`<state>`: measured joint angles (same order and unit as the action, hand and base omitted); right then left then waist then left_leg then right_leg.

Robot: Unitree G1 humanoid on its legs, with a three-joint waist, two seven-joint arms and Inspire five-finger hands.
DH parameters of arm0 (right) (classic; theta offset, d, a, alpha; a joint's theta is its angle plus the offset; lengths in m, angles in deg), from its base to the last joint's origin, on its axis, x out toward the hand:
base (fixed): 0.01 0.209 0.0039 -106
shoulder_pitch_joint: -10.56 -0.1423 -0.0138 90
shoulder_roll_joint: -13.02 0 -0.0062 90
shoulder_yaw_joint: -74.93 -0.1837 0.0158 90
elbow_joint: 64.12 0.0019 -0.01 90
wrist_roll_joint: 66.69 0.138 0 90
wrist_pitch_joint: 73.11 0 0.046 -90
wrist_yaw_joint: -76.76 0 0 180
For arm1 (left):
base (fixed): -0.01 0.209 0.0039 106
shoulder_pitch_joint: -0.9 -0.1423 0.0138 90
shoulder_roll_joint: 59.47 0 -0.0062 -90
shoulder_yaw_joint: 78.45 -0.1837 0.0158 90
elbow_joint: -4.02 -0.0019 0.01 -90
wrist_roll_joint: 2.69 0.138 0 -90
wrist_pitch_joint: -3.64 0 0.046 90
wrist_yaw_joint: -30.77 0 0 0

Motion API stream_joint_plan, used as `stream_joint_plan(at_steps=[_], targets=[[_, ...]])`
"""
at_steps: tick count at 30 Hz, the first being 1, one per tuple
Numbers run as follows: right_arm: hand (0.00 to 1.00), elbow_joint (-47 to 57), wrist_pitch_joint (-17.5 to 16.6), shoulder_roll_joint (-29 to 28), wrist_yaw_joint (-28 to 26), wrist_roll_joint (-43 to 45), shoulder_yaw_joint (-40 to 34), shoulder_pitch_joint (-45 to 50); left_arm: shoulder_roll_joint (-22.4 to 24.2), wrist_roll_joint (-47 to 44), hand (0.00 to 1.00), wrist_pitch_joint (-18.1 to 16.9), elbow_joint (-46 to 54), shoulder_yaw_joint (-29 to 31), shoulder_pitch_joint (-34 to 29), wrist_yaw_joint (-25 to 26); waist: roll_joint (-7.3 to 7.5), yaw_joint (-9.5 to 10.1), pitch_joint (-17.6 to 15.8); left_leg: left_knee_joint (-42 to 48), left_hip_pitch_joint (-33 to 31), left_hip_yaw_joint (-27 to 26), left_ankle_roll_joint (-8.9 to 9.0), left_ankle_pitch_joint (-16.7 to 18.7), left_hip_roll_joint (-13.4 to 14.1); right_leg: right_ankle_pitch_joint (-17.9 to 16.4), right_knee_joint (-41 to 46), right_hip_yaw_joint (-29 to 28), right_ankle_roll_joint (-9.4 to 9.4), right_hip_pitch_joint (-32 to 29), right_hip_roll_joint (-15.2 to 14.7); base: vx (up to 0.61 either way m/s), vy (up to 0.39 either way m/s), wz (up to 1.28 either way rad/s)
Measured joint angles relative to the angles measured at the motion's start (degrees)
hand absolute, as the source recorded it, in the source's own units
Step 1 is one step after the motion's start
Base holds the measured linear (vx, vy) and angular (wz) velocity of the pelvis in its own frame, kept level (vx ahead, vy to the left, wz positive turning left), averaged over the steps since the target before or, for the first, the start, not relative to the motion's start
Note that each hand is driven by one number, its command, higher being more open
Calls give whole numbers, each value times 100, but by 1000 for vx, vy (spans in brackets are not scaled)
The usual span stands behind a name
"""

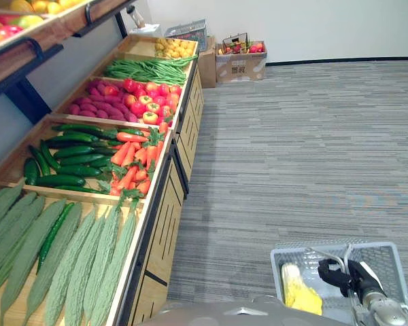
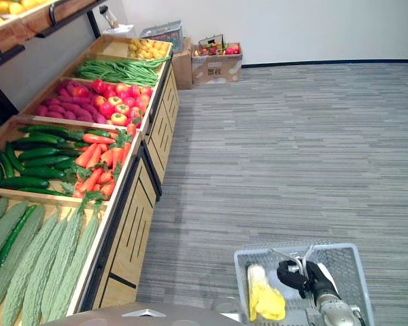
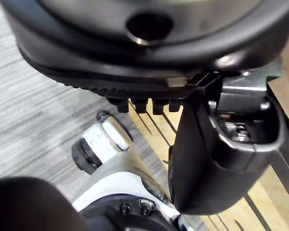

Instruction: Pick vegetable in the basket

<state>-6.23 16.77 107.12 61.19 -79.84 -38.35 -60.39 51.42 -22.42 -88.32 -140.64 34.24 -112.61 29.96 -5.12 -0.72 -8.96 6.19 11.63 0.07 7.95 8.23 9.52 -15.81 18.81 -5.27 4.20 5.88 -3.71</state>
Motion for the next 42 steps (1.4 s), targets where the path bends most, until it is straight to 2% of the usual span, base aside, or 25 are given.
stream_joint_plan(at_steps=[3,5,9,16,22,30,32,34,36,39,42], targets=[[0,-170,0,-48,78,4,80,-36,-22,8,100,-27,0,-9,-2,-80,21,-3,13,-183,-22,1,3,-125,7,171,-233,-5,12,-15,24,-32,42,-3],[0,-264,-1,-214,137,5,154,-51,-69,-15,100,-27,0,23,3,-229,100,66,51,-242,-57,-56,-2,-153,7,315,-432,-55,31,-22,25,-14,75,-11],[0,-369,0,-455,240,25,182,-149,-90,-22,100,-26,0,80,-31,-351,168,75,98,-248,-127,-141,-11,-159,11,471,-654,-120,51,-40,26,10,64,-12],[0,-367,-2,-460,265,57,382,-241,-91,32,100,-64,0,75,-9,-350,157,201,122,-414,-107,-313,1,-266,102,699,-881,-227,33,-79,120,1,21,-12],[0,-364,-2,-457,332,63,489,-298,-95,33,100,-85,0,48,-31,-350,176,213,149,-445,-98,-397,5,-329,118,833,-983,-325,52,-93,148,-37,20,-9],[0,-301,-1,-455,316,62,603,-422,-117,30,100,-150,16,4,-74,-361,223,280,170,-340,-103,-755,0,-262,205,1000,-1084,-686,56,-253,278,-50,19,-24],[0,-281,-1,-441,313,63,600,-422,-138,30,100,-155,16,3,-72,-368,244,321,169,-201,-104,-797,21,-129,208,972,-989,-741,32,-294,296,-16,14,-22],[0,-269,3,-438,313,62,593,-421,-156,30,100,-155,48,6,-84,-407,317,357,153,53,-120,-819,27,44,180,712,-592,-781,9,-406,297,1,13,-13],[0,-182,68,-446,315,61,580,-403,-187,24,100,-173,74,28,-115,-404,476,382,88,502,-121,-793,4,347,85,314,134,-808,3,-538,244,9,2,-2],[0,-39,87,-543,324,62,513,-324,-195,23,100,-223,139,45,-161,-404,567,374,84,950,-231,-706,-5,630,83,77,492,-712,-27,-573,214,16,11,9],[0,85,97,-665,325,60,399,-259,-212,51,100,-230,235,74,-166,-405,636,367,-21,1163,-213,-584,-31,765,65,-33,836,-14,14,-583,-27,11,8,19]])
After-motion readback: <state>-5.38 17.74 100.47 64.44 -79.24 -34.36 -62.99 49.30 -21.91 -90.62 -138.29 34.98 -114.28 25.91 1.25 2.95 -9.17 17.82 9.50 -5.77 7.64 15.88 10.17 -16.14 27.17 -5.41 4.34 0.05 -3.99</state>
